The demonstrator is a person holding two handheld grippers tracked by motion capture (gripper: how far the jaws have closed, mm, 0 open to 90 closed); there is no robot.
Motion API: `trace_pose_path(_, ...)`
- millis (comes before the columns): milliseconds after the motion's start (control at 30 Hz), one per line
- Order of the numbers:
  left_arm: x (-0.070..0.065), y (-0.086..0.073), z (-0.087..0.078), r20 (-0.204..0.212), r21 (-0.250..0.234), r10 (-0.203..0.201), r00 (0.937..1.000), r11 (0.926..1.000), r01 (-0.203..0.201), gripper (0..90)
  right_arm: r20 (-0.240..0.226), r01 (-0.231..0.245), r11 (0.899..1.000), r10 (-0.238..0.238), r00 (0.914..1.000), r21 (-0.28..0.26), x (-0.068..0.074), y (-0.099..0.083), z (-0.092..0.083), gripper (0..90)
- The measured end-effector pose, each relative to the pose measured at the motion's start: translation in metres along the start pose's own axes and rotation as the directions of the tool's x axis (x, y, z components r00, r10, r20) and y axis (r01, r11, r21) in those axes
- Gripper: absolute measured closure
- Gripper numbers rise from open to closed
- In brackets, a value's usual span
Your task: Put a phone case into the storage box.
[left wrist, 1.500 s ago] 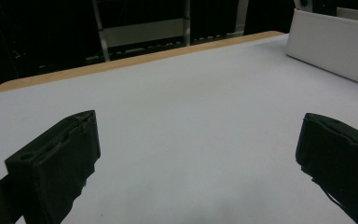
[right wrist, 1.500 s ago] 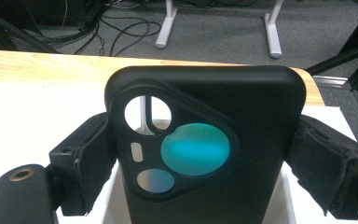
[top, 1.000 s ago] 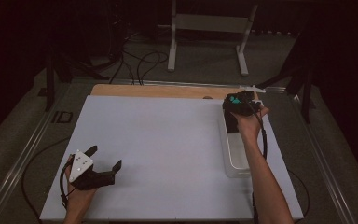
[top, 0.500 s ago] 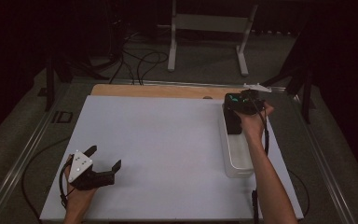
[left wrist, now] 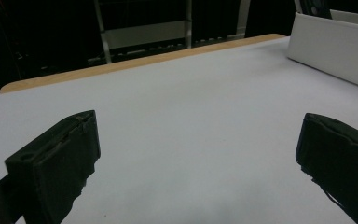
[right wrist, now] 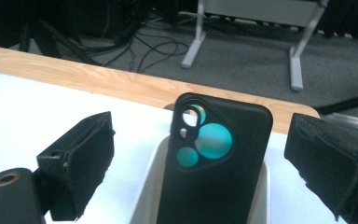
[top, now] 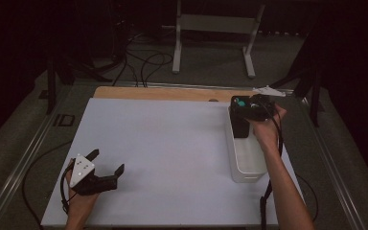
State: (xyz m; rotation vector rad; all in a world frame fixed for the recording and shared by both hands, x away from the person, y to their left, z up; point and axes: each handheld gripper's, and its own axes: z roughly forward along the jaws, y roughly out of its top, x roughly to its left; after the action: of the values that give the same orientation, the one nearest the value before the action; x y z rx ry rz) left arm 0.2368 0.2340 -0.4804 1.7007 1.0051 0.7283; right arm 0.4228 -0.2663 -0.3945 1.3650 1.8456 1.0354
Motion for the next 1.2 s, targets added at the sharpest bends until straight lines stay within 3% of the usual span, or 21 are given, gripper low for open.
trace_pose_path(300, -0.001, 0.000, 0.000, 0.002, 0.000, -0.001, 1.0000, 1.0000, 0.001, 0.4, -0.096, 0.054, 0.998, -0.055, 0.9939, -0.009, 0.010, -0.011, -0.024, 8.3)
trace_pose_path(567, -0.001, 0.001, 0.000, 0.006, -0.002, 0.000, 1.0000, 1.0000, 0.000, 0.4, -0.149, 0.070, 0.997, -0.073, 0.9861, -0.026, 0.021, -0.026, -0.039, 8.3)
trace_pose_path(767, -0.001, 0.001, 0.000, 0.009, -0.002, -0.001, 1.0000, 1.0000, 0.001, 0.4, -0.180, 0.062, 0.996, -0.074, 0.9808, -0.071, 0.028, -0.035, -0.056, 8.3)
trace_pose_path(1200, 0.000, 0.004, -0.005, 0.006, -0.025, -0.010, 0.9999, 0.9996, 0.010, 0.4, -0.206, 0.065, 0.983, -0.100, 0.9733, -0.173, 0.046, -0.093, -0.098, 8.3)
